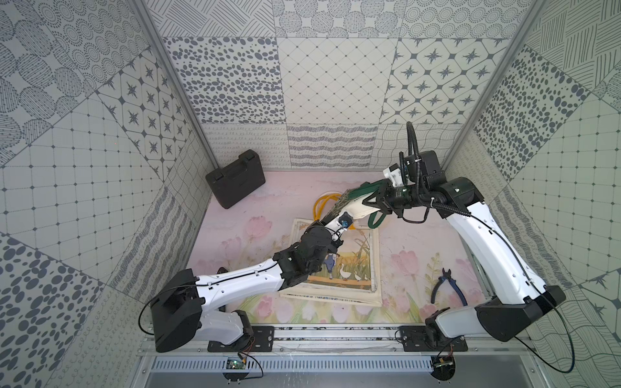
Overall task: Put away the canvas bag
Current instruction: Press the canvas bag.
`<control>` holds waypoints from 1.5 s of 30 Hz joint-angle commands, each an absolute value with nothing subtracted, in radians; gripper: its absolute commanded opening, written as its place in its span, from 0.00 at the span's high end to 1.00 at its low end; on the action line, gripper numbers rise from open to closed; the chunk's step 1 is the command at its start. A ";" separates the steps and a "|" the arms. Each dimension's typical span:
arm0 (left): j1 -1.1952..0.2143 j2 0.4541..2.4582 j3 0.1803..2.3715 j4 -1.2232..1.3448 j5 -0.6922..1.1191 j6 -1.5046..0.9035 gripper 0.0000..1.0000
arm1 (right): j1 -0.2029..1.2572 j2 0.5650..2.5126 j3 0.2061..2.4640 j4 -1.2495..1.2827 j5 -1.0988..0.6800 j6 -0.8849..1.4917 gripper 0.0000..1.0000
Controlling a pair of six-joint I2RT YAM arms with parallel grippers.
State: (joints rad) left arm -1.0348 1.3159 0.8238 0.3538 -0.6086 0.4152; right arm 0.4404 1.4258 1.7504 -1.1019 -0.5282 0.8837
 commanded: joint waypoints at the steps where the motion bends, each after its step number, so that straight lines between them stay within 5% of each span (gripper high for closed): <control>1: -1.020 1.305 0.818 0.272 -0.594 0.354 0.83 | 0.432 1.391 1.837 -1.081 -0.633 0.859 1.00; 2: -1.020 1.301 0.817 0.266 -0.584 0.351 1.00 | 0.430 1.391 1.849 -1.094 -0.634 0.853 1.00; 5: -1.020 1.293 0.812 0.256 -0.576 0.334 1.00 | 0.419 1.390 1.882 -1.131 -0.626 0.831 1.00; 7: -1.018 1.298 0.816 0.240 -0.584 0.320 0.76 | 0.414 1.391 1.899 -1.151 -0.621 0.818 1.00; 8: -1.017 1.301 0.820 0.232 -0.584 0.318 0.74 | 0.413 1.393 1.905 -1.159 -0.619 0.812 1.00; 11: -1.017 1.299 0.821 0.210 -0.561 0.306 0.95 | 0.408 1.392 1.910 -1.173 -0.621 0.800 1.00; 12: -1.017 1.298 0.820 0.209 -0.562 0.301 0.93 | 0.407 1.391 1.910 -1.177 -0.620 0.798 1.00; 14: -1.017 1.301 0.820 0.209 -0.574 0.293 0.74 | 0.406 1.385 1.909 -1.185 -0.614 0.789 1.00; 16: -1.017 1.299 0.823 0.191 -0.555 0.294 1.00 | 0.406 1.380 1.903 -1.186 -0.612 0.785 1.00; 19: -1.017 1.285 0.815 0.204 -0.547 0.287 1.00 | 0.407 1.377 1.889 -1.181 -0.616 0.781 1.00; 20: -1.017 1.285 0.813 0.211 -0.560 0.283 0.87 | 0.407 1.375 1.880 -1.176 -0.617 0.780 1.00; 22: -1.016 1.282 0.817 0.193 -0.539 0.287 1.00 | 0.405 1.371 1.861 -1.168 -0.615 0.775 1.00; 24: -1.016 1.275 0.810 0.202 -0.530 0.279 1.00 | 0.406 1.370 1.844 -1.160 -0.616 0.769 1.00; 25: -1.014 1.270 0.805 0.207 -0.536 0.269 0.96 | 0.406 1.371 1.838 -1.158 -0.615 0.761 1.00; 27: -1.011 1.256 0.796 0.213 -0.552 0.253 0.44 | 0.403 1.378 1.832 -1.163 -0.601 0.738 1.00; 28: -1.005 1.244 0.793 0.211 -0.563 0.234 0.28 | 0.402 1.382 1.831 -1.170 -0.583 0.721 1.00; 29: -0.996 1.224 0.793 0.188 -0.551 0.205 0.23 | 0.402 1.386 1.832 -1.175 -0.560 0.697 1.00; 35: -0.822 1.053 0.823 -0.050 -0.255 -0.041 0.21 | 0.399 1.445 1.840 -1.163 -0.497 0.536 1.00; 45: -0.776 0.915 0.757 -0.132 -0.264 -0.045 0.21 | 0.388 1.477 1.827 -0.970 -0.635 0.578 1.00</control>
